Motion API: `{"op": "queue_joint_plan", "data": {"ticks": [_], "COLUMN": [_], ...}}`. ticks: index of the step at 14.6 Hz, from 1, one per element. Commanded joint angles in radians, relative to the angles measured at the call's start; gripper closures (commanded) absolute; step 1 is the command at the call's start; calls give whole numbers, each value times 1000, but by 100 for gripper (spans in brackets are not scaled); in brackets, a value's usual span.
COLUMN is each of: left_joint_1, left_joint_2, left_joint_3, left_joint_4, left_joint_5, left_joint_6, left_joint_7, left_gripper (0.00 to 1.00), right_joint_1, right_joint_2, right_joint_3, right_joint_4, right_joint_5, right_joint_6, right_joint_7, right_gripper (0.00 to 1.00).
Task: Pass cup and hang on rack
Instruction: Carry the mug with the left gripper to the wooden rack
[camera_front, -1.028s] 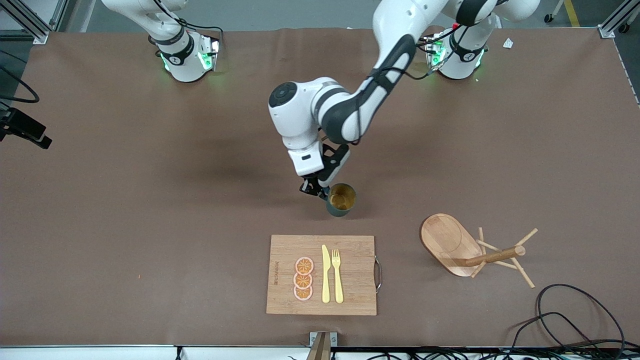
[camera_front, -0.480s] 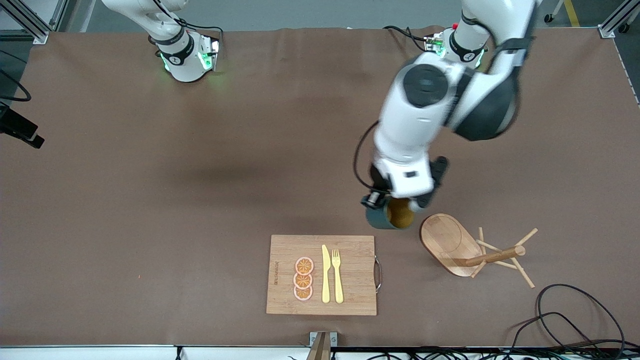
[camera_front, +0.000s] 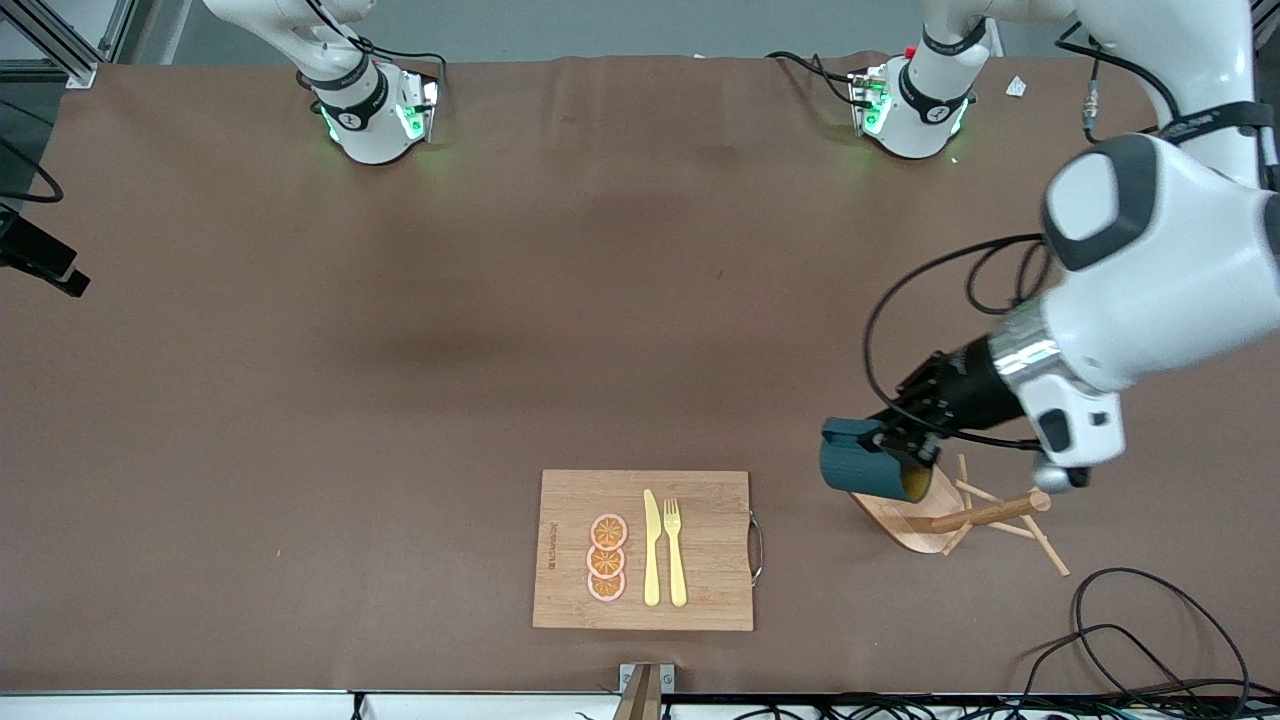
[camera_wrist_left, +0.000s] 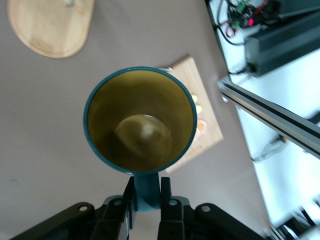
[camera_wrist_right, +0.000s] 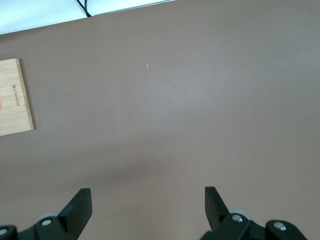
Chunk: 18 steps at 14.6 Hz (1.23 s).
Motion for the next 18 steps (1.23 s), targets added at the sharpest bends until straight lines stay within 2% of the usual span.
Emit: {"op": "queue_joint_plan", "data": {"ticks": [1,6,12,18], "left_joint_1": [82,181,287,313], "left_joint_2": [-9,55,144,197], "left_joint_3": [-9,-9,-9,-9], "left_joint_4": [-23,-26,-32,-39], "left_joint_5": [-177,-431,-622,-677], "left_joint_6": [-34,-128,-301,-336], "left_joint_7": [98,205,360,380], "left_gripper": [99,99,99,99], "right_joint_1": [-12,-11,-9,-9], "right_joint_2": [-4,-3,-4,-4], "right_joint_3": [10,10,11,11], "right_joint_4": [7,7,7,7], "right_joint_5": [14,14,16,16], "right_joint_6": [-8,-6,-6,-6], "right_joint_7": [9,12,12,12], "right_gripper": [0,0,0,0]}}
